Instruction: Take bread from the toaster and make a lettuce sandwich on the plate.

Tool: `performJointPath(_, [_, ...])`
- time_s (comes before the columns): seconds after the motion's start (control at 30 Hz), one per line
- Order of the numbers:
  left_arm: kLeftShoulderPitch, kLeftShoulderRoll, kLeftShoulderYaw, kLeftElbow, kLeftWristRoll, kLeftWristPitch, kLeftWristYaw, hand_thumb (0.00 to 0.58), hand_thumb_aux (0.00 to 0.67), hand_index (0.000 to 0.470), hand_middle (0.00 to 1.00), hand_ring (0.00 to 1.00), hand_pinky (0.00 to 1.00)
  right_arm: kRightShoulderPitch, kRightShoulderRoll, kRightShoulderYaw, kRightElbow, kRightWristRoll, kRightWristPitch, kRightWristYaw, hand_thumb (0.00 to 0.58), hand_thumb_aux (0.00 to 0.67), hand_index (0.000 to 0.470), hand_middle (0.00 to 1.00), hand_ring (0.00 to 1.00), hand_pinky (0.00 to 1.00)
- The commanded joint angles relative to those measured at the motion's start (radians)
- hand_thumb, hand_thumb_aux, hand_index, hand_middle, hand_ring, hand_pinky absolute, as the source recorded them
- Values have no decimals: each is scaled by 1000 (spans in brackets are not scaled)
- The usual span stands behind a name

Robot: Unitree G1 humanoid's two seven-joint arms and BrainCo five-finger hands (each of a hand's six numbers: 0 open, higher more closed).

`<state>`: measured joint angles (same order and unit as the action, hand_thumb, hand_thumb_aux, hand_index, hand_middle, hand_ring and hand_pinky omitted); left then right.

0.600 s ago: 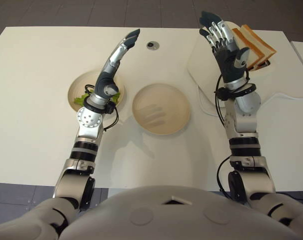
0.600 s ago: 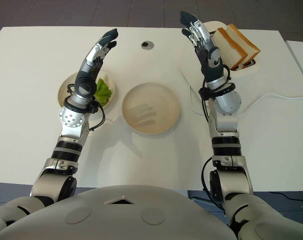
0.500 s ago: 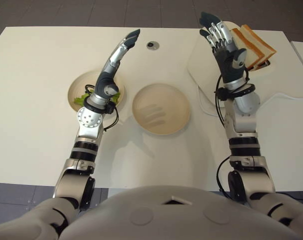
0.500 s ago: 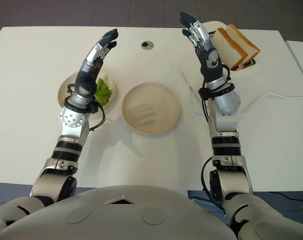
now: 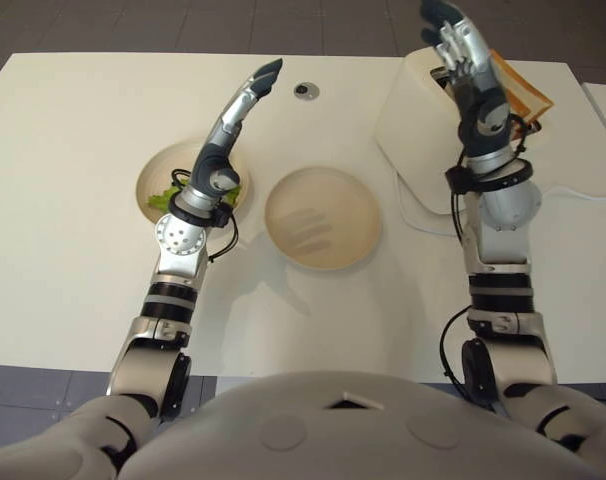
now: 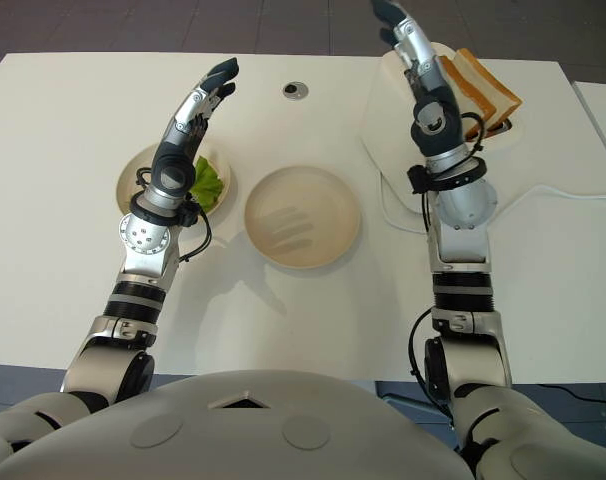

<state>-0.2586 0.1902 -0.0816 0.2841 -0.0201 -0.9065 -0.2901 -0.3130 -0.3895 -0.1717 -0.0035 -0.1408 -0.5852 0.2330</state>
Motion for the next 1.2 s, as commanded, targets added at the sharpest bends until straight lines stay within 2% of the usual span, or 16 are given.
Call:
performJointPath(0.03, [0,3,4,6,8,4,2,0,0,0,0,0,0,-1,-194,-131,-14,-234,42,-82,0,0,0,0,0,0])
performJointPath(0.23, [-9,10,11,19,21,-2,7,0,0,0,0,0,0,44,-393,-138,315,-376,198,-131,0,0,0,0,0,0])
performJointPath(0.47, [-19,10,12,37,32,-10,12,0,0,0,0,0,0,18,-448,-60,568,-321,229,-88,9,5,4,0,0,0])
performJointPath(0.5, [-18,11,12,37,32,-10,12,0,0,0,0,0,0,17,-445,-44,573,-314,220,-84,71,42,29,0,0,0])
performJointPath(0.57, [-17,12,12,37,32,-10,12,0,0,0,0,0,0,13,-439,-22,567,-302,200,-86,382,279,195,0,0,0])
performJointPath(0.6, [-16,13,12,37,32,-11,12,0,0,0,0,0,0,10,-439,-14,566,-294,193,-89,454,357,251,0,0,0])
performJointPath(0.67, [-15,13,12,37,33,-10,13,0,0,0,0,0,0,5,-441,0,567,-284,182,-99,489,405,284,0,0,0])
performJointPath(0.7, [-15,12,12,37,34,-10,14,0,0,0,0,0,0,3,-442,5,568,-281,178,-107,545,504,354,0,0,0])
performJointPath(0.73, [-15,12,12,37,35,-10,15,0,0,0,0,0,0,1,-443,7,567,-278,173,-119,579,638,448,0,0,0])
performJointPath(0.77, [-15,12,11,38,36,-10,16,0,0,0,0,0,0,-1,-444,4,563,-275,167,-136,580,670,470,0,0,0])
performJointPath(0.93, [-15,11,10,41,40,-12,19,0,0,0,0,0,0,-10,-445,-23,525,-227,142,-184,580,670,470,4,4,4])
performJointPath(1.0, [-15,10,10,41,41,-12,20,0,0,0,0,0,0,-10,-443,-35,513,-206,136,-192,580,670,470,165,165,165])
performJointPath(1.03, [-15,10,11,41,42,-12,21,0,0,0,0,0,0,-11,-441,-43,505,-193,132,-196,580,670,470,416,416,416])
performJointPath(1.07, [-14,10,11,41,42,-13,21,0,0,0,0,0,0,-13,-436,-53,494,-174,128,-201,580,670,470,824,824,824])
performJointPath(1.1, [-14,11,12,41,42,-13,21,0,0,0,0,0,0,-17,-430,-63,483,-156,124,-206,580,670,470,1000,1000,1000])
performJointPath(1.2, [-14,11,12,43,42,-13,22,0,0,0,0,0,0,-24,-414,-95,452,-102,114,-220,580,670,470,1000,1000,1000])
